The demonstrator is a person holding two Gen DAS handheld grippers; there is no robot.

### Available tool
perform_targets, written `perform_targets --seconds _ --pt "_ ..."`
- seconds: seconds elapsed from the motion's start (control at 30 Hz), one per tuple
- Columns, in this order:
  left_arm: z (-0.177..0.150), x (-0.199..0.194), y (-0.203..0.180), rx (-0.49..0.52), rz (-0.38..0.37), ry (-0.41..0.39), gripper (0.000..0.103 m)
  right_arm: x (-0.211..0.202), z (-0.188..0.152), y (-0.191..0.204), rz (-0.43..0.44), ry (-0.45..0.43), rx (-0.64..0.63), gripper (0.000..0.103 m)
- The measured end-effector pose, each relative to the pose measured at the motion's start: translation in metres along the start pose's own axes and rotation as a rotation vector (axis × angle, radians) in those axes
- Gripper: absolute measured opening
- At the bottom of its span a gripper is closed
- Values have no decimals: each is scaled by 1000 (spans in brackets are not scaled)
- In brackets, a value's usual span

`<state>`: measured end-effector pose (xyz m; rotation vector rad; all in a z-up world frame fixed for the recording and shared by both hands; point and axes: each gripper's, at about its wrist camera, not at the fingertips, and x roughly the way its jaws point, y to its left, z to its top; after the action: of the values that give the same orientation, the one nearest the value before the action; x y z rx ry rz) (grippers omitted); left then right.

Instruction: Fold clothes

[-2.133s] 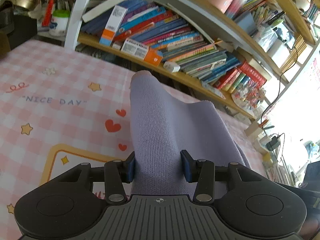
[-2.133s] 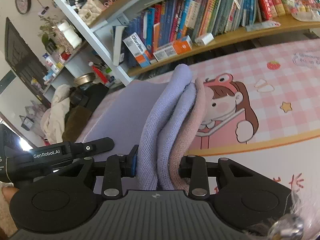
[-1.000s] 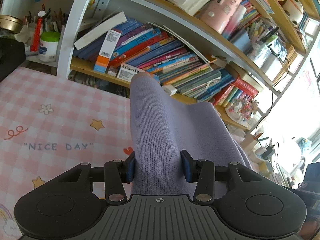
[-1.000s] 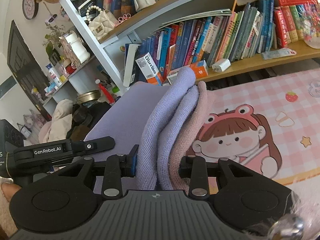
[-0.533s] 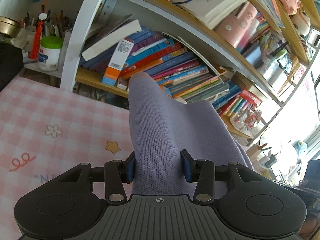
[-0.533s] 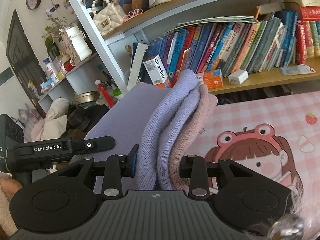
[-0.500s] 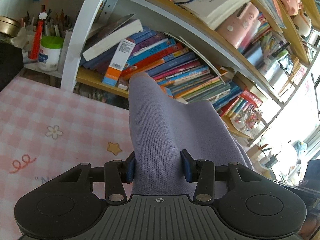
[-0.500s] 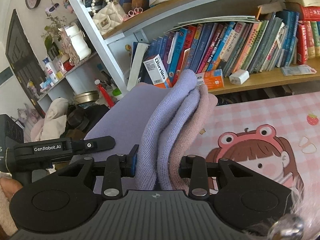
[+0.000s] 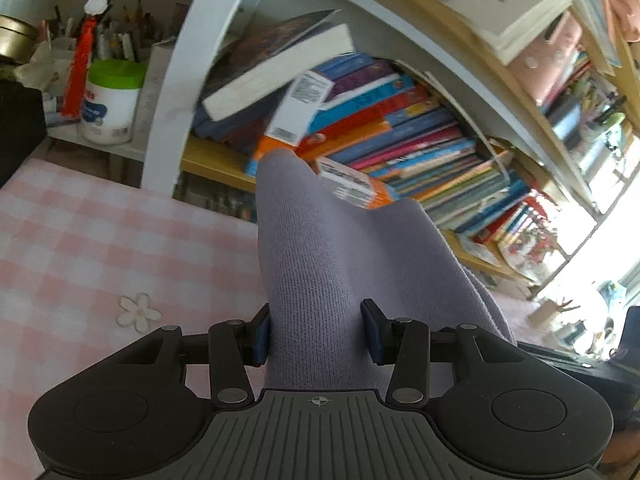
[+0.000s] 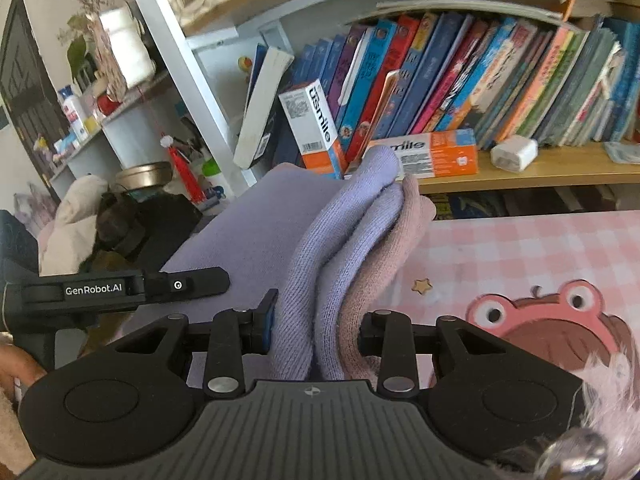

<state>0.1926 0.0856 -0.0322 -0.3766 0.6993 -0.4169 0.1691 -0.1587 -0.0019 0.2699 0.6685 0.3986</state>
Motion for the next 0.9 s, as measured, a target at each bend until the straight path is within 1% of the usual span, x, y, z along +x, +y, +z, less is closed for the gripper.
perform_targets --seconds 0.23,0.33,0.43,0.53,0.73,0.77,0.8,0.83,0.87,0.9 --pt "2 20 32 -44 45 -36 43 39 -1 -8 7 40 -9 31" --pt "1 31 41 -58 56 -21 44 55 -2 -13 9 57 -6 31" --pt "-5 43 51 -67 71 22 44 70 -3 -17 11 73 -4 32" --pt "-7 45 59 -88 63 23 45 86 -4 -21 13 90 -1 34" --pt "-8 51 62 -113 73 29 50 94 -10 -42 45 103 136 37" --pt "-8 51 61 -112 76 29 51 94 -11 -45 52 104 163 39" --pt "-8 51 61 -108 80 30 52 94 -12 -48 53 104 184 44" --pt "-8 51 60 -101 90 29 55 93 -13 -49 52 105 203 49" --pt "-8 50 58 -90 109 26 62 93 -14 -51 50 105 221 49" --pt "-8 49 56 -76 128 23 64 92 -15 -53 49 105 240 53"
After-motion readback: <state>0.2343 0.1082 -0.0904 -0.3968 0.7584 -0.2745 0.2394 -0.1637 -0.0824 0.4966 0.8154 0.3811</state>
